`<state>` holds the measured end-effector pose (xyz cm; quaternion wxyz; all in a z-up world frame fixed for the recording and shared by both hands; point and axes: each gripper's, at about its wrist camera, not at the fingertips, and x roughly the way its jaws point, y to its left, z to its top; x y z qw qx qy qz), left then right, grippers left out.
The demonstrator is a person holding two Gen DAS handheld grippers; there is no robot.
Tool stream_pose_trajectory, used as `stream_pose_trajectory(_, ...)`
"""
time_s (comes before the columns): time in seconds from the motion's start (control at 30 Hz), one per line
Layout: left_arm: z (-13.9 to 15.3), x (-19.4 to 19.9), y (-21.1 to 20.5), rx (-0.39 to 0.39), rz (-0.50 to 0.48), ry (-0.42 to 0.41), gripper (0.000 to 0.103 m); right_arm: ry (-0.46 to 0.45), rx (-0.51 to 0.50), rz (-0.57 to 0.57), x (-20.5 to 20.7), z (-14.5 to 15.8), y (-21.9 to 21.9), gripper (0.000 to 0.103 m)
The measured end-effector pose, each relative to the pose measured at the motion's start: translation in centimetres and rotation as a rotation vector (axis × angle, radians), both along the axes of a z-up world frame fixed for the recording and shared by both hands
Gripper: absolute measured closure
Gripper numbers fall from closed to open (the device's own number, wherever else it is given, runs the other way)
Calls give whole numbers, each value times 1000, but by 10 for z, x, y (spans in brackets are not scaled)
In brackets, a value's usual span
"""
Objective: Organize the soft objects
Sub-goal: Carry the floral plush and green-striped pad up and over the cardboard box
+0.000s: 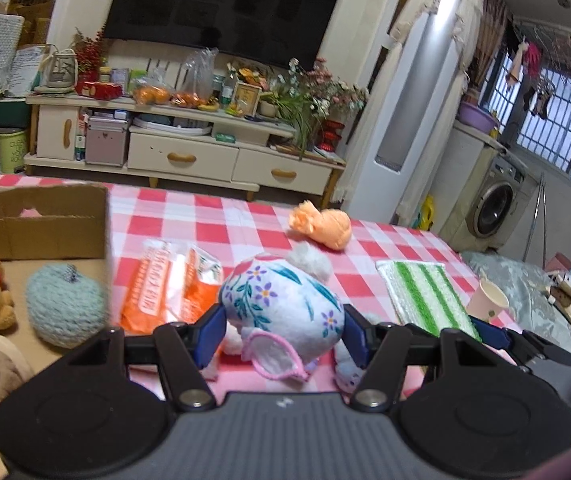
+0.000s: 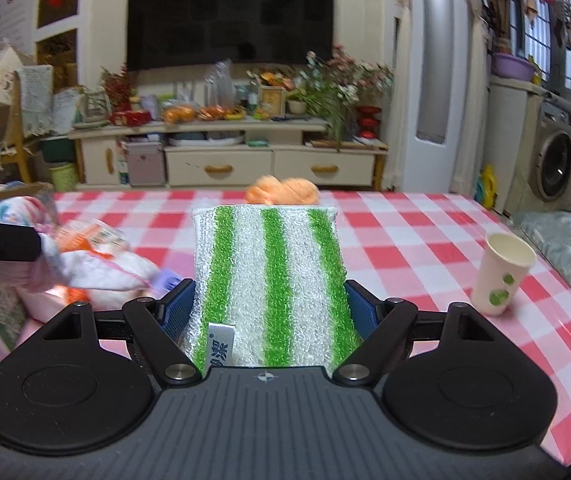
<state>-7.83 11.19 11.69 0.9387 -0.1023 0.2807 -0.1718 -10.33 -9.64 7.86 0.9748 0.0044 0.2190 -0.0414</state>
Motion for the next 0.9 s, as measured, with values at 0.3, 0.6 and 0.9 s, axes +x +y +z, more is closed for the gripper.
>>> stream_pose_trajectory(0.3,17,3,52,-50,111,-40,42,-51,7,148,-1,28,46,4)
stream_pose_trajectory(0.6,19,16,118,-74,300,-34,42,-77,19,347,4,45,108,4)
stream_pose_trajectory(0.9,14,27,164,-80,424,-11,42,-45,-1,516,13,46,170,4)
